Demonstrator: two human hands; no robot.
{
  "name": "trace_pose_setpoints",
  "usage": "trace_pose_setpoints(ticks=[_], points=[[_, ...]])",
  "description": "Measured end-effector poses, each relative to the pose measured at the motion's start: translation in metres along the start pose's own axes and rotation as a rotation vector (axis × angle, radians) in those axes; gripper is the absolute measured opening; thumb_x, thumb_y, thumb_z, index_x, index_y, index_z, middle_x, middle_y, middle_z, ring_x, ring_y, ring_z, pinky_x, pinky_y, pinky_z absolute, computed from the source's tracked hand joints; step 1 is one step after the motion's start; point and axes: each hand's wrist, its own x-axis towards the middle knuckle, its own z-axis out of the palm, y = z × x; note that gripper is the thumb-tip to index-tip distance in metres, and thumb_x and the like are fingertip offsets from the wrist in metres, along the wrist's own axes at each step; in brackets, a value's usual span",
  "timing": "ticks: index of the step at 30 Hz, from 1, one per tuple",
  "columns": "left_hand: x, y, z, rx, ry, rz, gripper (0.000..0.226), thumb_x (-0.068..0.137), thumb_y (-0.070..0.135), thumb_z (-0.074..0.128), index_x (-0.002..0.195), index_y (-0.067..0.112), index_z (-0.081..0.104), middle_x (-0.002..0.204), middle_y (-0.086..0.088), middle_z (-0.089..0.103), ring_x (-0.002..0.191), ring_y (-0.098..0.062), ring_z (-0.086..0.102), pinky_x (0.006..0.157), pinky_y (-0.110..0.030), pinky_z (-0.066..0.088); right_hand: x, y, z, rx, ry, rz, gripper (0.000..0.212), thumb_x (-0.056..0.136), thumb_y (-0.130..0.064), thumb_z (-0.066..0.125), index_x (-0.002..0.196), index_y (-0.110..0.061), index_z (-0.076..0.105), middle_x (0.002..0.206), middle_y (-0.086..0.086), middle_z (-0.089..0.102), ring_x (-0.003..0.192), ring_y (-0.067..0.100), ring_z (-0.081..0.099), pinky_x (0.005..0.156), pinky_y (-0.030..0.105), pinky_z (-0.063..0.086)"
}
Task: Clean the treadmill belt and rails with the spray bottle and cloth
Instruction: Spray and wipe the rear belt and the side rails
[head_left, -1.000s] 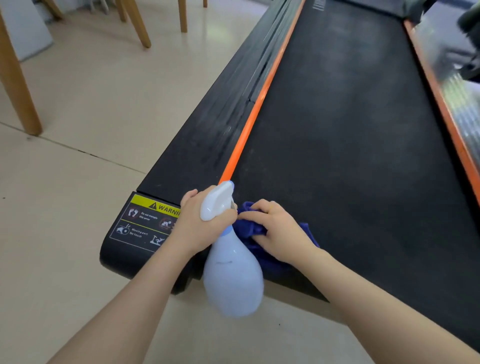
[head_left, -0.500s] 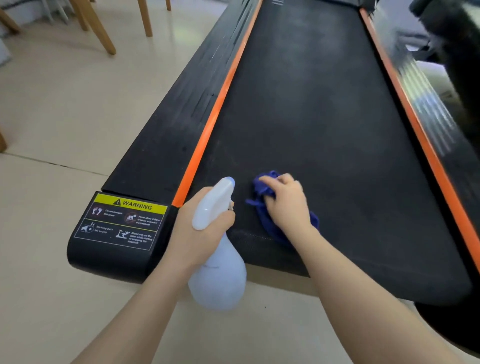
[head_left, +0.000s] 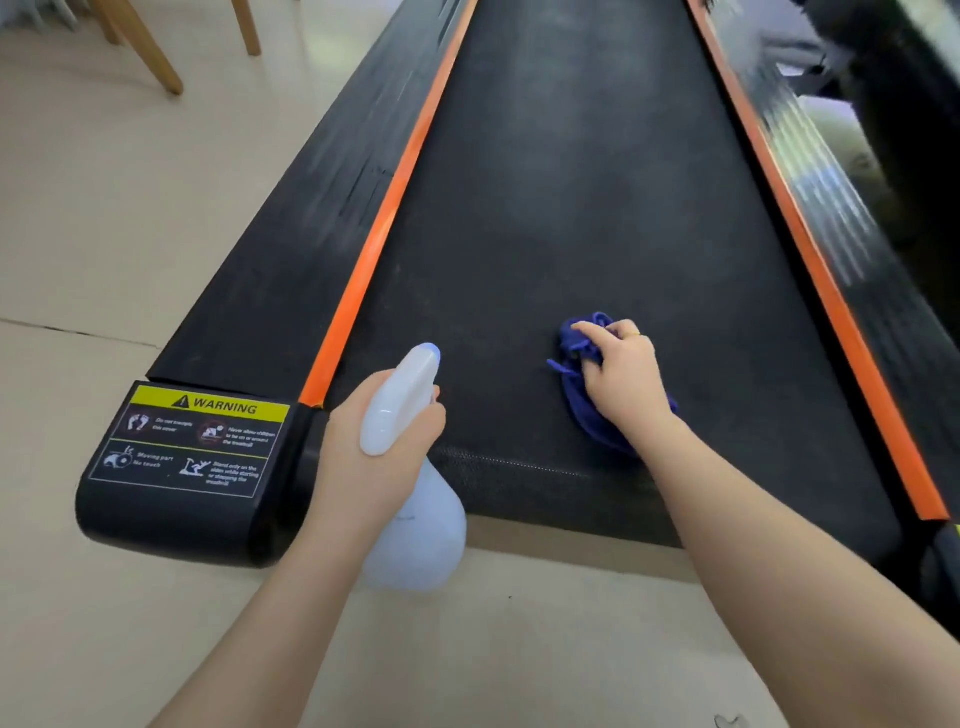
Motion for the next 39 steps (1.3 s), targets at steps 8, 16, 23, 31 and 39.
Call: trace_pose_setpoints(ticks=[8, 16, 23, 31, 39], points=[[-0.004, 0.002, 0.025, -0.023, -0.049, -0.024, 0.021, 0.068, 0.026, 0.056, 0.086, 0.022, 0.067, 0.086, 0.01, 0.067, 0.076, -0.001, 0.059, 0.062, -0.006, 0.042, -0.094, 0.003, -0.018, 0.092, -0.233, -0.501, 0.041, 0.078, -0.017, 0.042, 0.114, -0.016, 0.061, 0.1, 0.011, 0.057, 0.076, 0.032, 0.053, 0.074, 0.033, 0.045], [-0.007, -0.005, 0.01, 0.015, 0.118, -0.048, 0.022, 0.067, 0.029, 0.055, 0.084, 0.019, 0.065, 0.079, 0.011, 0.066, 0.077, 0.001, 0.059, 0.061, -0.004, 0.04, -0.041, -0.055, 0.01, -0.14, -0.027, -0.192, 0.039, 0.082, -0.009, 0.054, 0.121, -0.012, 0.057, 0.116, 0.018, 0.048, 0.085, 0.032, 0.044, 0.074, 0.039, 0.044], [0.013, -0.012, -0.018, 0.055, 0.133, -0.061, 0.02, 0.066, 0.028, 0.056, 0.084, 0.024, 0.065, 0.066, 0.015, 0.06, 0.066, 0.001, 0.055, 0.056, -0.003, 0.037, 0.004, -0.097, 0.046, -0.014, -0.076, -0.225, 0.042, 0.089, -0.015, 0.049, 0.131, -0.02, 0.052, 0.119, 0.013, 0.048, 0.094, 0.034, 0.046, 0.082, 0.039, 0.041], [0.031, -0.017, -0.019, -0.024, 0.108, -0.079, 0.024, 0.064, 0.026, 0.056, 0.086, 0.025, 0.066, 0.075, 0.007, 0.062, 0.073, -0.009, 0.054, 0.067, -0.022, 0.042, -0.031, -0.109, 0.041, 0.169, -0.232, -0.495, 0.045, 0.081, -0.014, 0.056, 0.125, -0.012, 0.058, 0.108, 0.014, 0.052, 0.086, 0.03, 0.049, 0.074, 0.033, 0.041], [0.036, -0.027, -0.021, -0.054, 0.094, -0.102, 0.022, 0.062, 0.031, 0.058, 0.081, 0.038, 0.067, 0.074, 0.015, 0.064, 0.07, -0.003, 0.056, 0.069, -0.023, 0.043, 0.056, -0.114, 0.068, 0.042, -0.043, -0.139, 0.037, 0.09, -0.016, 0.051, 0.126, -0.013, 0.056, 0.119, 0.016, 0.048, 0.099, 0.037, 0.05, 0.08, 0.034, 0.041]])
